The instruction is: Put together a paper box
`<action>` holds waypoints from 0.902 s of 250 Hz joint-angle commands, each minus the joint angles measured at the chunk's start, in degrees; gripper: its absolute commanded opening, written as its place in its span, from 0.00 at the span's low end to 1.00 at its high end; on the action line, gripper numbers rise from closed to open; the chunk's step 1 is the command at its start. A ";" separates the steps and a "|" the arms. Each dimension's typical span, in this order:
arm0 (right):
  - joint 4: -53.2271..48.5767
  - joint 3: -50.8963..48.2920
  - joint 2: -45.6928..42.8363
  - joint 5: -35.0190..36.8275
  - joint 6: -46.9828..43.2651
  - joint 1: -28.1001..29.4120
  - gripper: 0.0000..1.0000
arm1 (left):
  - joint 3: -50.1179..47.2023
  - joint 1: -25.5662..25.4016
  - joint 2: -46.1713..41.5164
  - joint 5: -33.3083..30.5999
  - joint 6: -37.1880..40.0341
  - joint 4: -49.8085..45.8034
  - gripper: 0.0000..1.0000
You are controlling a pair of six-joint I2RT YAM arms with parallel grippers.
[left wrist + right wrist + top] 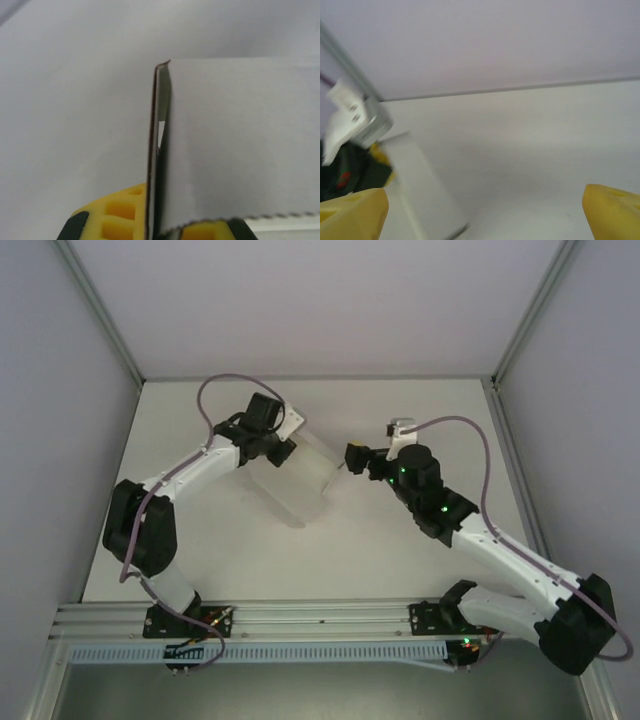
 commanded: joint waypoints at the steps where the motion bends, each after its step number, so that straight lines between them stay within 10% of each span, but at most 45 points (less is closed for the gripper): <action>1: -12.86 -0.79 -2.87 5.17 7.29 -3.57 1.00 | 4.39 -3.14 1.64 -5.02 18.11 -12.41 0.00; 74: -20.34 -2.18 -3.45 3.25 10.23 -7.97 1.00 | 17.82 -9.38 13.84 -23.70 27.65 -25.25 0.00; 130: -20.79 -3.53 -2.46 3.95 10.41 -8.71 1.00 | 23.33 -12.29 22.39 -26.37 29.63 -27.37 0.01; 226: -19.62 -5.37 -3.06 1.34 9.09 -9.20 1.00 | 30.18 -12.37 26.33 -22.53 27.15 -27.21 0.56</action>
